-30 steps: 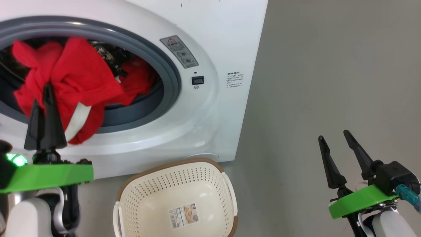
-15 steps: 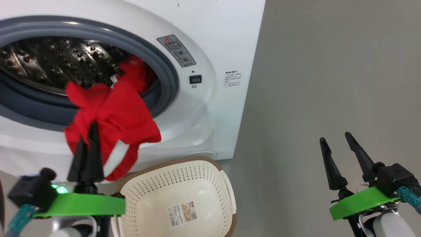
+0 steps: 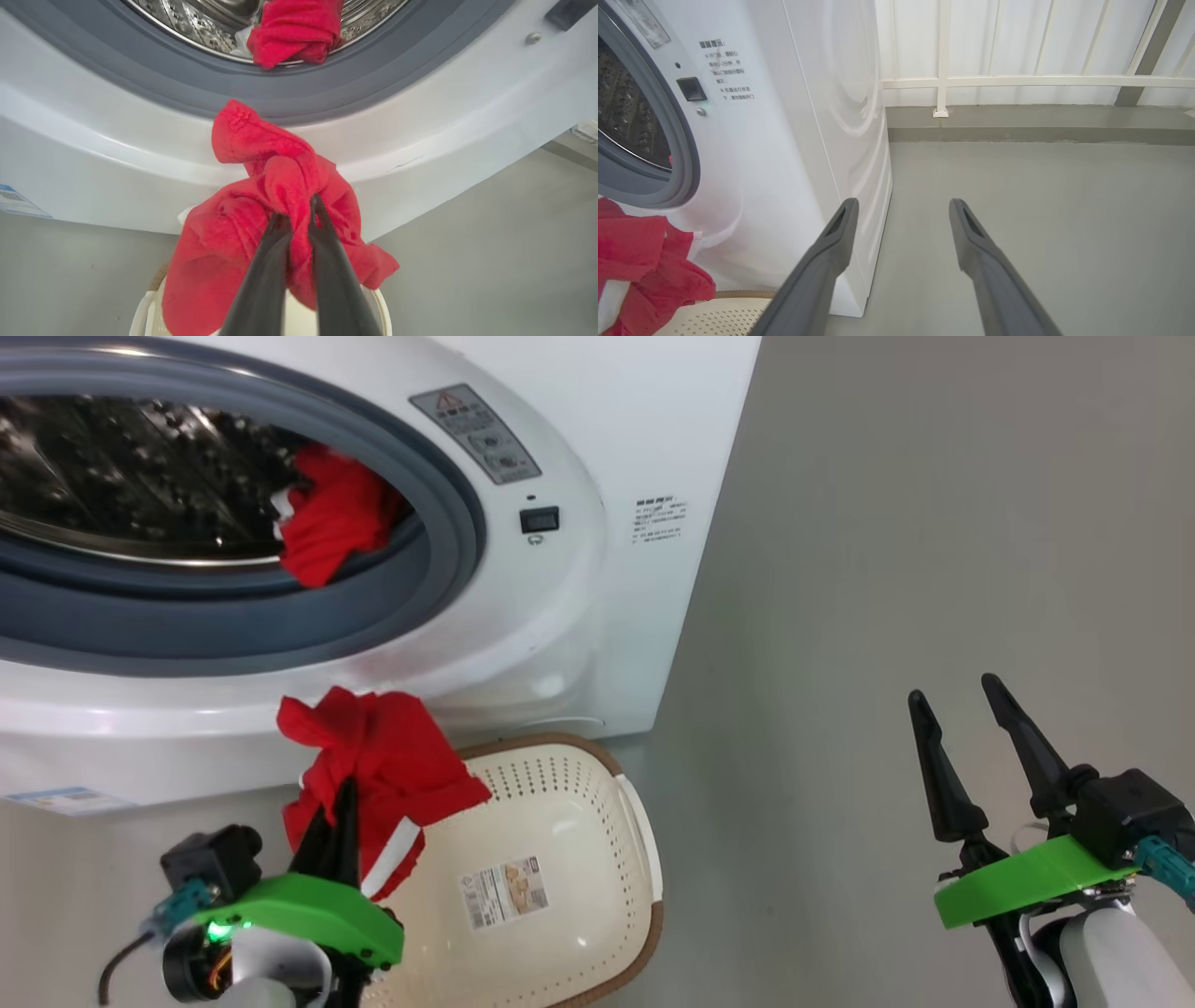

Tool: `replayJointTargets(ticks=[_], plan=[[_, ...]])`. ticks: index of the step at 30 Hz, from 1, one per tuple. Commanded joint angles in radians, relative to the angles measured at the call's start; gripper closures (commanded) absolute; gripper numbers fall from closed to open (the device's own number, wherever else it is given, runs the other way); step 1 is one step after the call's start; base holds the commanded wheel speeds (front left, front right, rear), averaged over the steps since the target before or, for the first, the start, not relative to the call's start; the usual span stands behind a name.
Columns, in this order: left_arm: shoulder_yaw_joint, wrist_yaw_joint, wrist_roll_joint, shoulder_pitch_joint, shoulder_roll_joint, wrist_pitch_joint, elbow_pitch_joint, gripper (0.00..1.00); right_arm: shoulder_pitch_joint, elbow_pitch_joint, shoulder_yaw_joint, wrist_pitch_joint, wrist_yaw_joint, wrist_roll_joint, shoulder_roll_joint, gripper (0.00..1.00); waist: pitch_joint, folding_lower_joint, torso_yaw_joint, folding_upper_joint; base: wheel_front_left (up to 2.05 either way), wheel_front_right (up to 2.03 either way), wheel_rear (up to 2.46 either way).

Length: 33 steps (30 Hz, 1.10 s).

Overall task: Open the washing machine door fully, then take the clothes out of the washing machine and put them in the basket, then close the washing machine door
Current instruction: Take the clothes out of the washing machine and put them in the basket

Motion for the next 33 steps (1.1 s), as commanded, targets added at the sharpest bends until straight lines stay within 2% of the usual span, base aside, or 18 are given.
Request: replayJointTargets(ticks=[1, 2, 3, 9, 16, 25, 33], plan=[[0.026, 0.003, -0.006, -0.03, 0.012, 0.0, -0.004, 1.0, -0.018, -0.026, 0.022, -0.006, 0.003, -0.001, -0.013, 0.0, 0.027, 0.0, -0.008, 0.0, 0.0, 0.0, 0.0], [0.022, -0.001, -0.019, -0.063, 0.012, 0.0, 0.075, 1.0, -0.027, -0.026, 0.025, -0.006, 0.003, 0.0, -0.012, 0.0, 0.042, 0.0, -0.012, 0.0, 0.0, 0.0, 0.0], [0.022, -0.001, -0.019, -0.063, 0.012, 0.0, 0.075, 1.0, -0.027, -0.026, 0.025, -0.006, 0.003, 0.0, -0.012, 0.0, 0.042, 0.0, -0.012, 0.0, 0.0, 0.0, 0.0], [0.0, -0.01, -0.07, -0.177, 0.011, 0.038, 0.348, 1.0, -0.057, -0.027, 0.035, -0.006, 0.003, 0.004, -0.013, 0.0, 0.092, 0.0, -0.034, 0.0, 0.0, 0.0, 0.0], [-0.019, -0.009, -0.105, -0.295, 0.011, 0.105, 0.577, 1.0, -0.088, -0.026, 0.044, -0.006, 0.003, 0.013, -0.011, 0.0, 0.157, 0.0, -0.062, 0.0, 0.0, 0.0, 0.0], [-0.031, 0.006, -0.137, -0.424, 0.011, 0.17, 0.789, 1.0, -0.128, -0.026, 0.064, -0.006, 0.003, 0.021, -0.006, 0.0, 0.233, 0.0, -0.096, 0.0, 0.0, 0.0, 0.0], [-0.042, 0.023, -0.131, -0.491, 0.021, 0.162, 0.865, 1.0, -0.156, -0.027, 0.077, -0.006, 0.003, 0.027, -0.009, 0.0, 0.281, 0.0, -0.118, 0.0, 0.0, 0.0, 0.0]])
